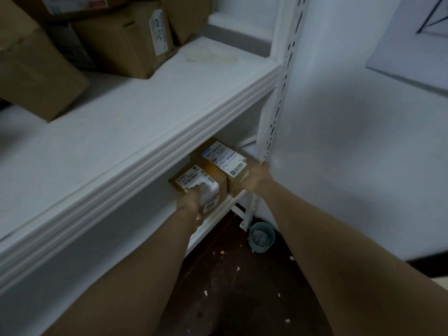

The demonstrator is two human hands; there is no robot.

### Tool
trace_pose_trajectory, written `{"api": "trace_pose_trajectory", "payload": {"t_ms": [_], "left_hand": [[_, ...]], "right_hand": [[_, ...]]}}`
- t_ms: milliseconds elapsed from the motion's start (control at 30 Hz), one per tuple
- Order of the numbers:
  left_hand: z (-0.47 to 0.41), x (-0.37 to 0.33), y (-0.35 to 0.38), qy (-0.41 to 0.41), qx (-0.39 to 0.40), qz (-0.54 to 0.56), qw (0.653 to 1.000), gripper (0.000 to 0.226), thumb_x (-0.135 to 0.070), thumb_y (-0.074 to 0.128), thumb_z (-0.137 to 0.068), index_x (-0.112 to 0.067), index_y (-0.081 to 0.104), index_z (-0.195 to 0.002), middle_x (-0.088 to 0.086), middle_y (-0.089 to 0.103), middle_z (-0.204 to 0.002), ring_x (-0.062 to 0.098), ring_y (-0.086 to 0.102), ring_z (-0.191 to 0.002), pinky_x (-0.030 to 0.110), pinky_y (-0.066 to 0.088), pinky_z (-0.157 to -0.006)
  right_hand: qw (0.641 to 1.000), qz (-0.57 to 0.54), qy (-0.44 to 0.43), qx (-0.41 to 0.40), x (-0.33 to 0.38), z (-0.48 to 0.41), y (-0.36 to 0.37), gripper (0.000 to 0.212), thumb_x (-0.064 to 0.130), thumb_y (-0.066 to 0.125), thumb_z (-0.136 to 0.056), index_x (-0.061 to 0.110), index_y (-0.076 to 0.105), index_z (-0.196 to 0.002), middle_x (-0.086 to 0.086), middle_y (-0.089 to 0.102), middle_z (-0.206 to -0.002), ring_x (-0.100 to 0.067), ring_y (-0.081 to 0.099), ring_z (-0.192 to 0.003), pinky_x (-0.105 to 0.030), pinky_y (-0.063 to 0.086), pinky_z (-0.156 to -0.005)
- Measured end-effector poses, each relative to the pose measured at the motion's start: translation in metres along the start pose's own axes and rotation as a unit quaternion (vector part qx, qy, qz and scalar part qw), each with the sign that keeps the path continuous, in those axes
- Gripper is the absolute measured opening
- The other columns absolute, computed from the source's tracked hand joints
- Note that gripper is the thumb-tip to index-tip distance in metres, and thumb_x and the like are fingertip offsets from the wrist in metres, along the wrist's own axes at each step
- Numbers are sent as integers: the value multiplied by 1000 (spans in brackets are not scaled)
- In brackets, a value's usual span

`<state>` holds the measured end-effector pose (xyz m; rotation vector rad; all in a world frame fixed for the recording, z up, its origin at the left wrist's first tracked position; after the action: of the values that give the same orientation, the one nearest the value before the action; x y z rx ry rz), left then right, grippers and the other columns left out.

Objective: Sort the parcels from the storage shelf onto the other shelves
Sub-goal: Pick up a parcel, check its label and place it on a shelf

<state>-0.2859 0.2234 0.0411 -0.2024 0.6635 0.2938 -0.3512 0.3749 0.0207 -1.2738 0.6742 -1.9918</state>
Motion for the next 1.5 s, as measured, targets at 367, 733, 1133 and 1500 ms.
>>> {"api": "trace_pose_trajectory", "payload": {"t_ms": [367, 733, 1133, 1500], "left_hand": [[149, -6, 52, 51, 92, -81, 991, 44, -24, 45, -97, -7, 45, -138, 15, 55, -125, 32, 55, -109, 40, 46, -90], [268, -67, 39, 266, 48, -153, 950, 29, -13, 61, -89, 13, 62, -102, 20, 62, -87, 27, 59, -73, 35, 49, -69], [257, -210, -36, 388, -130, -206, 889, 15, -7, 47, -94, -3, 61, -97, 16, 59, -100, 31, 56, -94, 35, 47, -77], [194, -349, -99, 317, -272, -217, 882, 40, -23, 49, -91, 1, 52, -123, 19, 55, -123, 32, 53, -115, 38, 46, -98]], "right_hand": [[994, 64, -61, 66, 19, 148, -112, 47, 12, 64, -90, 2, 52, -134, -15, 50, -139, -25, 48, -127, -26, 39, -102], [984, 75, -159, 8, 75, 212, -173, 6, 9, 63, -85, 8, 67, -89, -14, 66, -91, -27, 62, -86, -28, 47, -70], [965, -7, -260, -47, 199, 155, -192, 35, 4, 55, -90, 3, 61, -125, -14, 60, -128, -29, 56, -117, -35, 44, -102], [963, -52, -261, -34, 314, 80, -192, 37, 12, 35, -101, 8, 48, -135, -15, 50, -138, -30, 46, -126, -33, 38, -104]]}}
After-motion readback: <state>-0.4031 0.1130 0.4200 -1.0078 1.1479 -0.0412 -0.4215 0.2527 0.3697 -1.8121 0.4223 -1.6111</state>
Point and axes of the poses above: each hand's wrist, its own z-axis away from the middle knuckle, its own y-axis out of the palm, x = y × z, the point moved 1 cm from there along -z, towards the middle knuckle
